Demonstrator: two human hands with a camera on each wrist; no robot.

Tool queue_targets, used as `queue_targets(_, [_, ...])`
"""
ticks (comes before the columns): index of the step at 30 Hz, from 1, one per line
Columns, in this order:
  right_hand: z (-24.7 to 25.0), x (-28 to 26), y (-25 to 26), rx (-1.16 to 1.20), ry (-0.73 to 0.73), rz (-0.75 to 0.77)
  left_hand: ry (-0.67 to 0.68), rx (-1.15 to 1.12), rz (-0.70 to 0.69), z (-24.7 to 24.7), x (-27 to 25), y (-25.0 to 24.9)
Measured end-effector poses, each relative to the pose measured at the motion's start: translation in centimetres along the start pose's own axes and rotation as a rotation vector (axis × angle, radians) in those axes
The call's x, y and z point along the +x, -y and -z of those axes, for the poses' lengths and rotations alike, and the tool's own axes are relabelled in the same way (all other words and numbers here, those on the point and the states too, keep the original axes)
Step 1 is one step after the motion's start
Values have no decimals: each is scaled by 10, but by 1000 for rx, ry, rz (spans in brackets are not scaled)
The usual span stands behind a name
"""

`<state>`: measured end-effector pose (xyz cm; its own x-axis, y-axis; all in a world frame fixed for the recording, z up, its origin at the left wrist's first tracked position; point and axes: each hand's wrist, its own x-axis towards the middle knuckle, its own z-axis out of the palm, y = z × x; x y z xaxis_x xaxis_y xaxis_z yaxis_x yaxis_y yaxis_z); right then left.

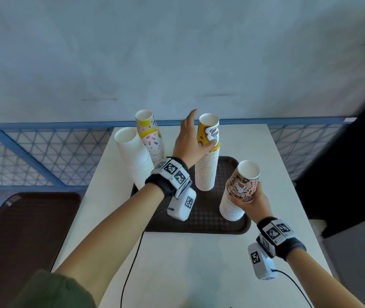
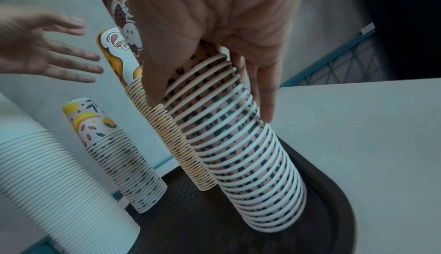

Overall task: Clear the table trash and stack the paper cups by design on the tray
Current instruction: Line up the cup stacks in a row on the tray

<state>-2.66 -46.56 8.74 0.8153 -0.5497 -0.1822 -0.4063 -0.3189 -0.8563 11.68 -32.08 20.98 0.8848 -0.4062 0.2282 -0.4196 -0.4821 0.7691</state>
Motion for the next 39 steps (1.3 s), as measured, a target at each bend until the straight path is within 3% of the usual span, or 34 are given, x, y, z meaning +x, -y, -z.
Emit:
queue_targets(4, [1, -2, 1, 6, 20, 1, 28, -5, 129, -13, 22, 3])
queue_targets(18, [-4, -4, -12, 29, 25, 49, 77, 70, 59, -44, 64, 2])
queue_targets(28, [-10, 0, -14, 45, 13, 46, -43, 172, 113, -10, 80, 32])
queue_targets(32, [-10, 0, -15, 54, 9, 54, -26, 136, 167, -1, 83, 35])
queue_targets(35, [-10, 0, -16, 47, 12, 58, 27, 87, 136, 3, 73, 29])
queue_targets(39, [-9, 1, -17, 35, 10, 58, -25, -14, -3, 26, 47, 16])
